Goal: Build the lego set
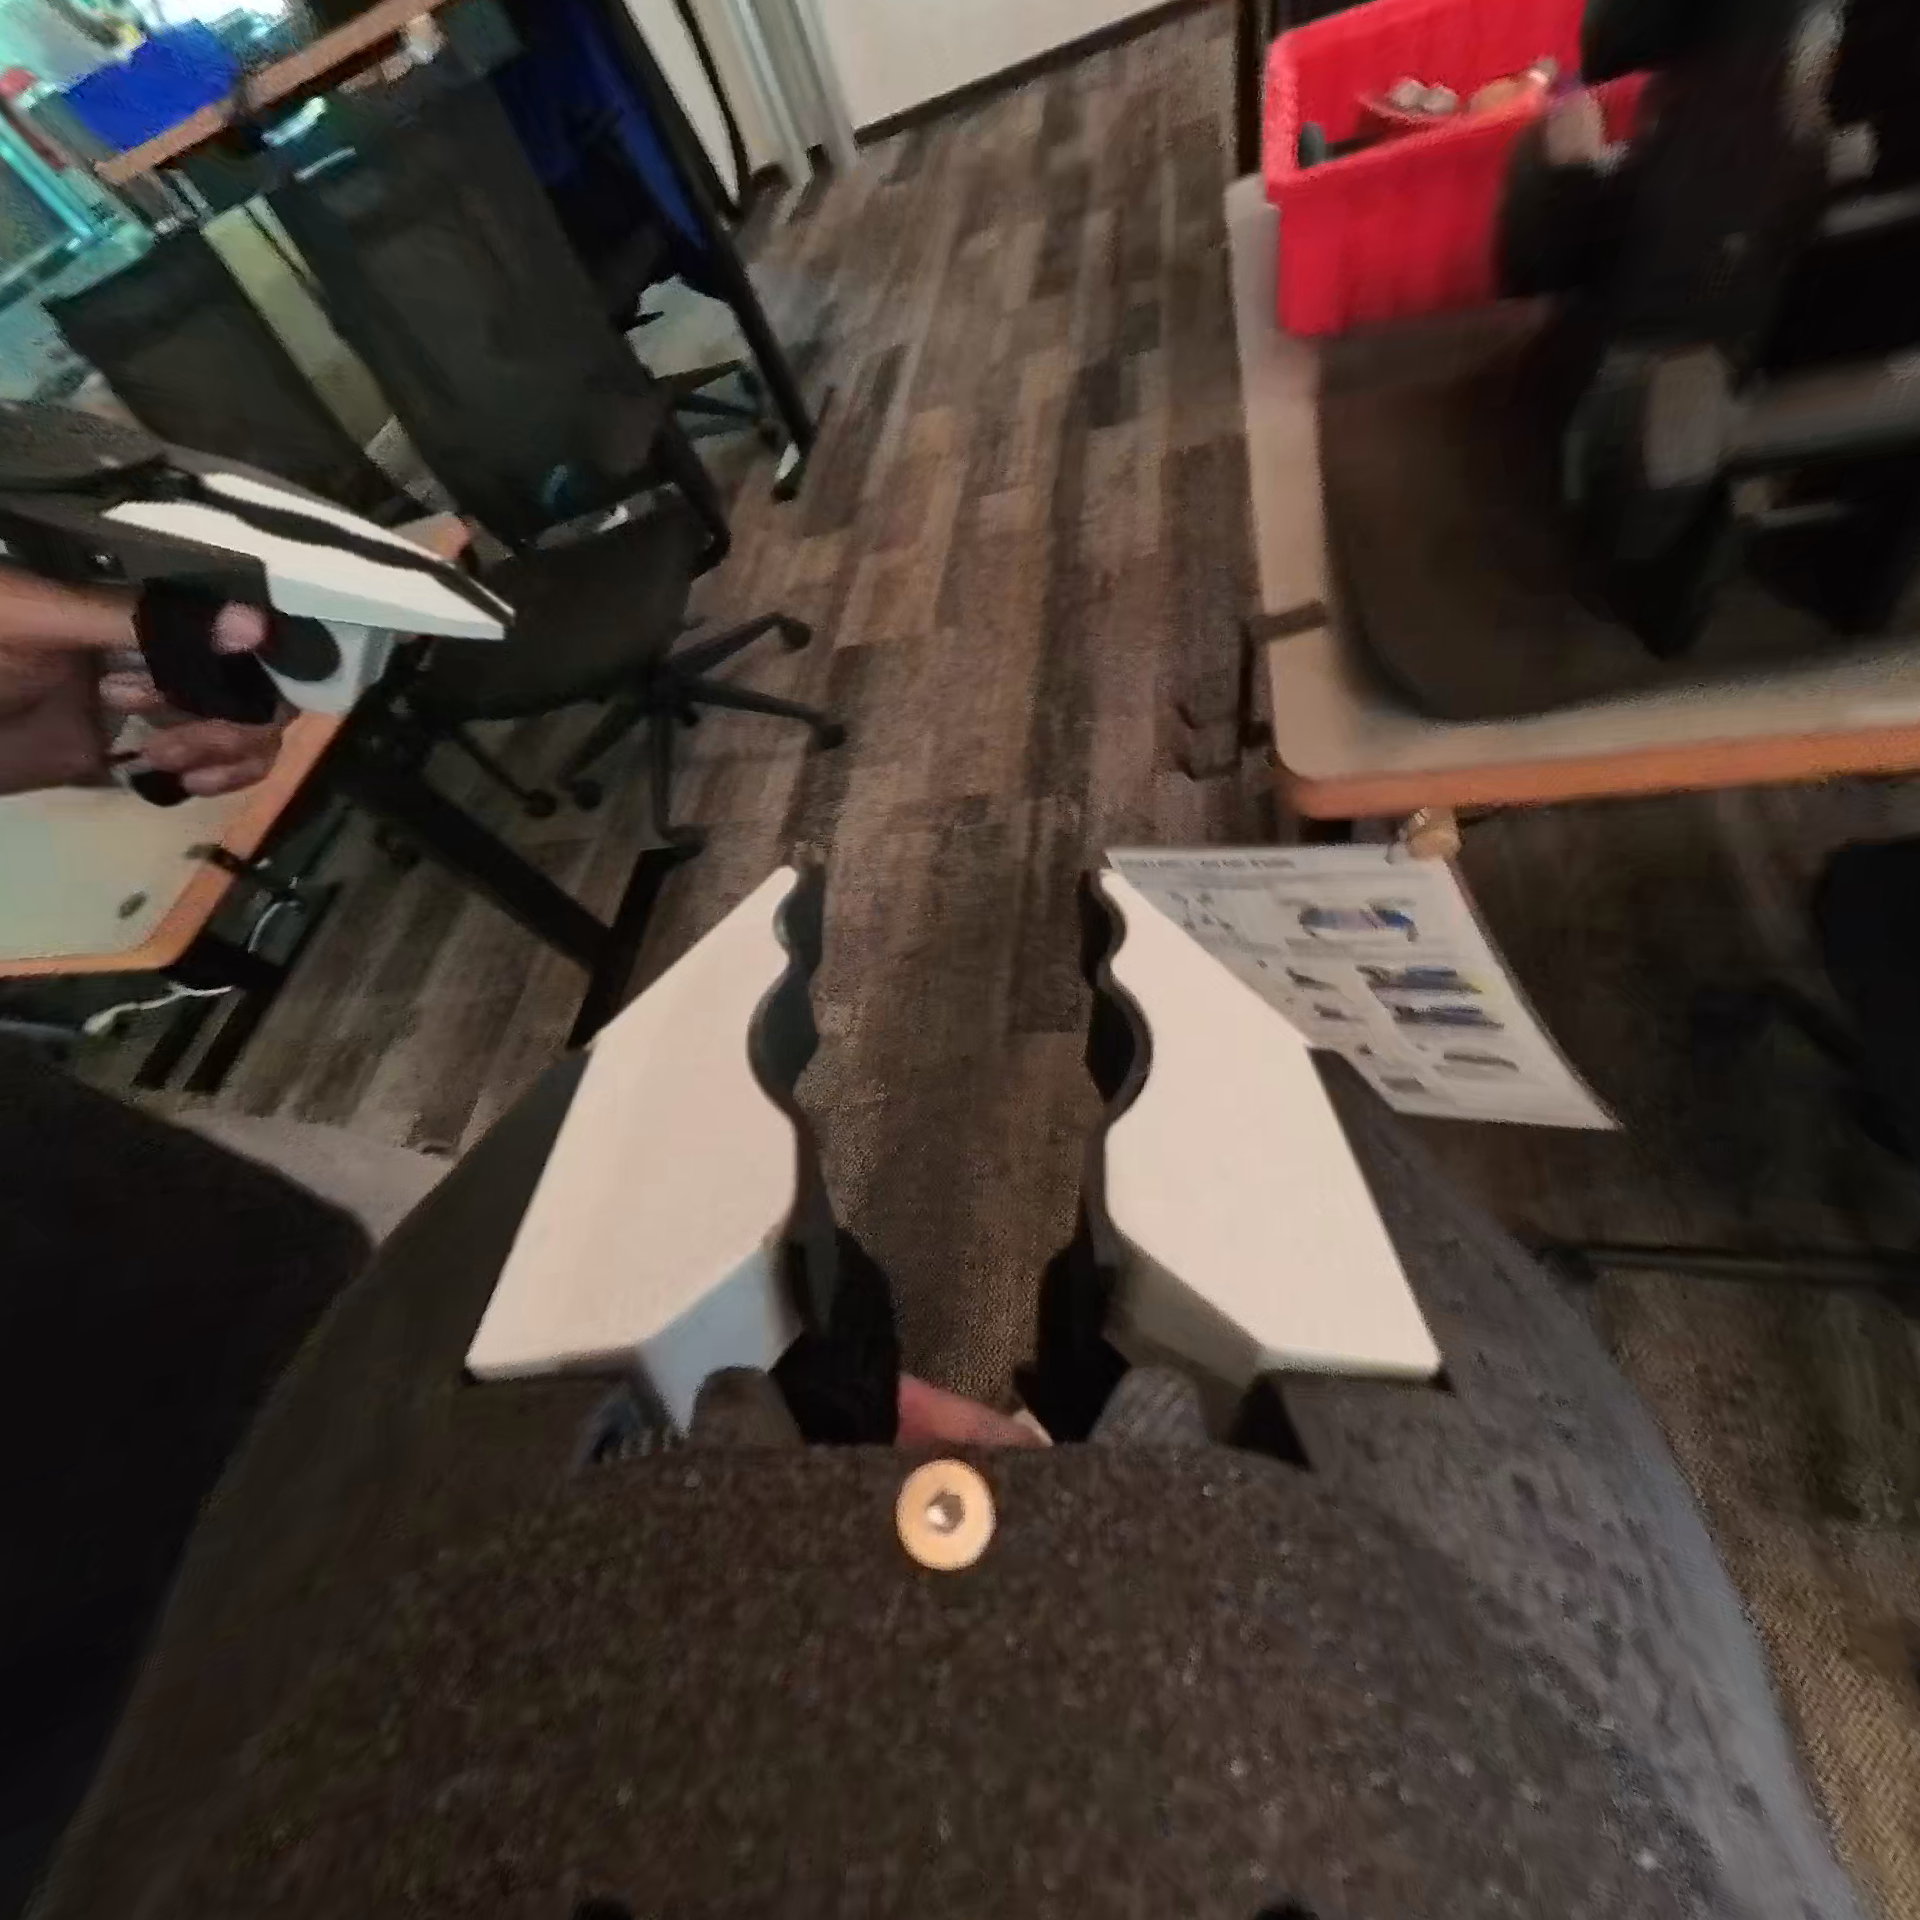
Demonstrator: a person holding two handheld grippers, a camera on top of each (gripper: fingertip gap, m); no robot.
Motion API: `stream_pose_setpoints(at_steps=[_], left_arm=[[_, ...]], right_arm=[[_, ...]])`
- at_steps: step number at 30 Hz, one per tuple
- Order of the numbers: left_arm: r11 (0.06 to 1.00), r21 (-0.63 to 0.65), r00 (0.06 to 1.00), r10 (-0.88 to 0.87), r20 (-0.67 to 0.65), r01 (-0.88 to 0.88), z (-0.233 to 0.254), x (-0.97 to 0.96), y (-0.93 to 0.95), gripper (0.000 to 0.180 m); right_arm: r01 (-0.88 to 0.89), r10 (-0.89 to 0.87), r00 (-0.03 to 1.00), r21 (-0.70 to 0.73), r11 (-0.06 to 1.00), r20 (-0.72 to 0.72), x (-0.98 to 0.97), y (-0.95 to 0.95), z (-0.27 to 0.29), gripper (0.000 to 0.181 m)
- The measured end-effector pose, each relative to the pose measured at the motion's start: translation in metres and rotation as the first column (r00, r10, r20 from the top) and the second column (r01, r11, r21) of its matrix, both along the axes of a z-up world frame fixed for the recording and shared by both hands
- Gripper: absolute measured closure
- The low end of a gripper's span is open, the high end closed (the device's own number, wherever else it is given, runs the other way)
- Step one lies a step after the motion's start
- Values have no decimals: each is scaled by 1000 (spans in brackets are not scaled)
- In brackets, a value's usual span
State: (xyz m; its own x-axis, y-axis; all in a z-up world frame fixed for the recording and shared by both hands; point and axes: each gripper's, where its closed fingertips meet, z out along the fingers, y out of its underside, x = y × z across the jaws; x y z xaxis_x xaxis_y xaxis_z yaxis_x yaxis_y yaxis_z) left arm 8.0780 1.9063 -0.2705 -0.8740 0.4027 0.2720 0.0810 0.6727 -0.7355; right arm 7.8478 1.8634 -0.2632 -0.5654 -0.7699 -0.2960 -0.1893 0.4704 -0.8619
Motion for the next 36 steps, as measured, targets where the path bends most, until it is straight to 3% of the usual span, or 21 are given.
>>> stream_pose_setpoints(at_steps=[1, 9, 16, 21, 28, 32, 36], left_arm=[[1000, -9, 1000, 25, -4, -25, 13, 9, 4, 175], [977, -80, 981, 195, -23, -196, 71, 104, 32, 174], [962, -23, 952, 265, -152, -272, 65, 222, 62, 171], [969, -9, 965, 244, -100, -246, 58, 314, 83, 169], [992, 38, 992, 118, -45, -117, 47, 408, 92, 168], [999, 34, 1000, -11, -22, 12, 44, 413, 86, 168], [985, 24, 985, -172, -28, 172, 45, 376, 78, 168]], right_arm=[[-24, 24, 1000, -6, 1000, -7, 12, -1, 12, 131], [-241, 241, 970, -39, 970, -19, 148, -8, 95, 130], [-358, 356, 934, -58, 932, -33, 317, 8, 120, 131], [-383, 385, 922, -46, 923, 45, 444, 32, 145, 131], [-407, 407, 913, 39, 913, 4, 533, 80, 148, 135], [-305, 304, 952, 112, 946, 28, 530, 103, 143, 138], [-167, 163, 985, 96, 981, 48, 498, 129, 147, 143]])
